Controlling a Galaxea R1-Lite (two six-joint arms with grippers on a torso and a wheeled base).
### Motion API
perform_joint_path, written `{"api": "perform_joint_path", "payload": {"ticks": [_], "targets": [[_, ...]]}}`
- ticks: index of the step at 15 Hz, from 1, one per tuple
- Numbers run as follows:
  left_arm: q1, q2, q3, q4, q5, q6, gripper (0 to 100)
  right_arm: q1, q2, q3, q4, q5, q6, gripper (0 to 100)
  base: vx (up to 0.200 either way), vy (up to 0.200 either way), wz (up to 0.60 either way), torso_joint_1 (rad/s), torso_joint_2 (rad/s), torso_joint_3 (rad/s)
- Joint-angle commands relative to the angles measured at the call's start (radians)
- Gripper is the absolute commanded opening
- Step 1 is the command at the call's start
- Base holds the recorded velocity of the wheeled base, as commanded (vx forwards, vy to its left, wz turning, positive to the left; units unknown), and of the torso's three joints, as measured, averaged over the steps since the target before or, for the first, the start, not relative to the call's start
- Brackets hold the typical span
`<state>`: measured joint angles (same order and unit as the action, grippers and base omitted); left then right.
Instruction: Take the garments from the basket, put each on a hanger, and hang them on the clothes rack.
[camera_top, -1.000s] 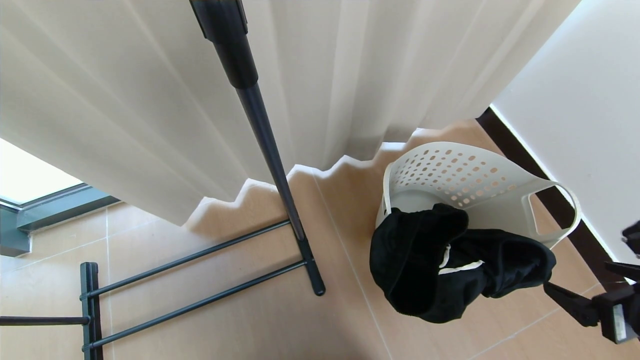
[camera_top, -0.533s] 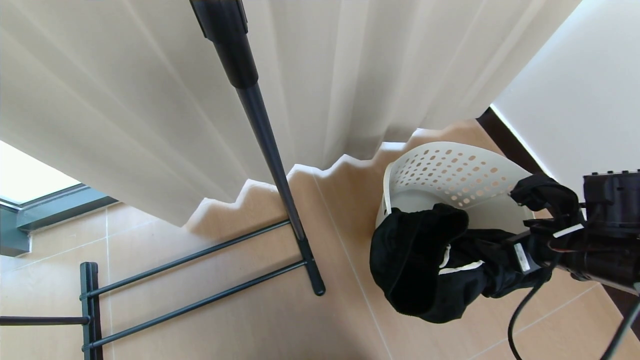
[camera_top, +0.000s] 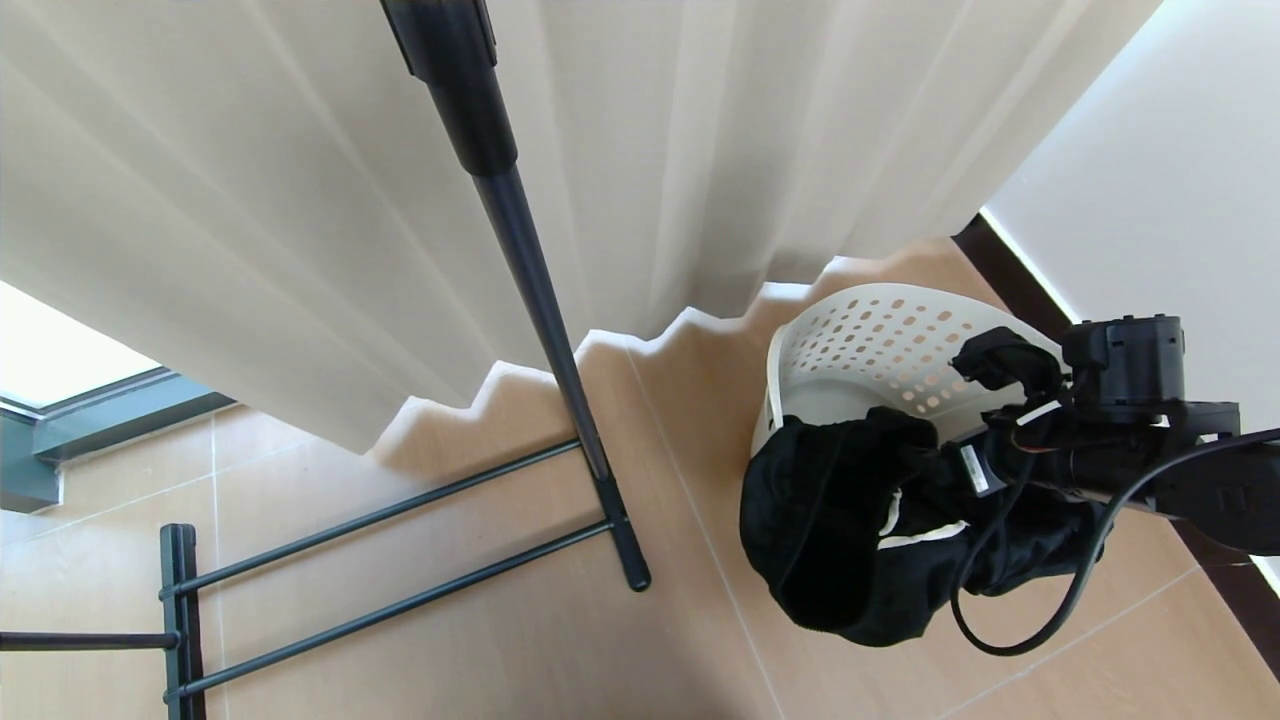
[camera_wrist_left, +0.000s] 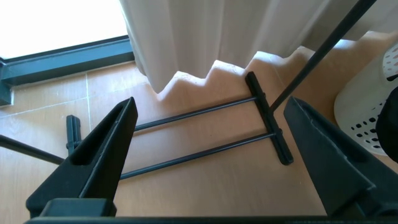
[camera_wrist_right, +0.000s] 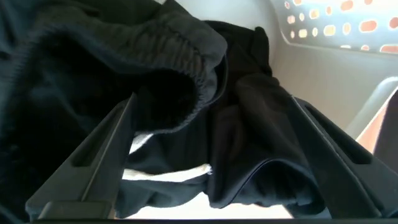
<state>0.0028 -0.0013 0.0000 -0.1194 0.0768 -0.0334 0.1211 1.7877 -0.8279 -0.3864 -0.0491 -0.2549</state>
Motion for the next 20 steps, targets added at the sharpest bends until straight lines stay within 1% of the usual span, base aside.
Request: {"api": "perform_joint_path", "payload": {"ticks": [1, 2, 7, 8, 9, 11, 13, 14, 15, 18, 20], "targets": [[0.002, 0.001, 0.0, 0.0, 0.0, 0.0, 100, -0.017, 0.024, -0.011, 0.0, 0.008, -0.018, 100, 0.0, 0.0, 0.0, 0.0, 0.0, 0.0], [0.0, 0.001, 0.0, 0.0, 0.0, 0.0, 100, -0.026, 0.05, -0.034, -0.002, 0.026, -0.027, 100, 0.0, 0.0, 0.0, 0.0, 0.0, 0.0], [0.002, 0.001, 0.0, 0.0, 0.0, 0.0, 100, -0.026, 0.121, -0.114, -0.002, 0.028, -0.029, 100, 0.0, 0.0, 0.0, 0.0, 0.0, 0.0], [0.0, 0.001, 0.0, 0.0, 0.0, 0.0, 100, -0.026, 0.124, -0.117, -0.002, 0.028, -0.029, 100, 0.0, 0.0, 0.0, 0.0, 0.0, 0.0], [0.002, 0.001, 0.0, 0.0, 0.0, 0.0, 100, -0.026, 0.144, -0.128, -0.003, 0.026, -0.033, 0, 0.0, 0.0, 0.0, 0.0, 0.0, 0.0], [0.002, 0.001, 0.0, 0.0, 0.0, 0.0, 100, -0.024, 0.154, -0.134, -0.005, 0.026, -0.035, 0, 0.0, 0.0, 0.0, 0.0, 0.0, 0.0], [0.002, 0.001, 0.0, 0.0, 0.0, 0.0, 100, -0.021, 0.153, -0.12, -0.081, 0.029, -0.033, 0, 0.0, 0.0, 0.0, 0.0, 0.0, 0.0], [0.002, 0.001, 0.0, 0.0, 0.0, 0.0, 100, -0.017, 0.137, -0.108, -0.095, 0.029, -0.03, 0, 0.0, 0.0, 0.0, 0.0, 0.0, 0.0], [0.0, 0.001, 0.0, 0.0, 0.0, 0.0, 100, -0.012, 0.095, -0.077, -0.097, 0.029, -0.027, 0, 0.0, 0.0, 0.0, 0.0, 0.0, 0.0], [0.002, 0.001, 0.0, 0.0, 0.0, 0.0, 100, 0.058, -0.085, 0.052, -0.098, 0.028, 0.013, 0, 0.0, 0.0, 0.0, 0.0, 0.0, 0.0], [0.002, 0.001, 0.0, 0.0, 0.001, -0.002, 100, 0.15, -0.263, 0.17, -0.097, 0.022, 0.071, 0, 0.0, 0.0, 0.0, 0.0, 0.0, 0.0]]}}
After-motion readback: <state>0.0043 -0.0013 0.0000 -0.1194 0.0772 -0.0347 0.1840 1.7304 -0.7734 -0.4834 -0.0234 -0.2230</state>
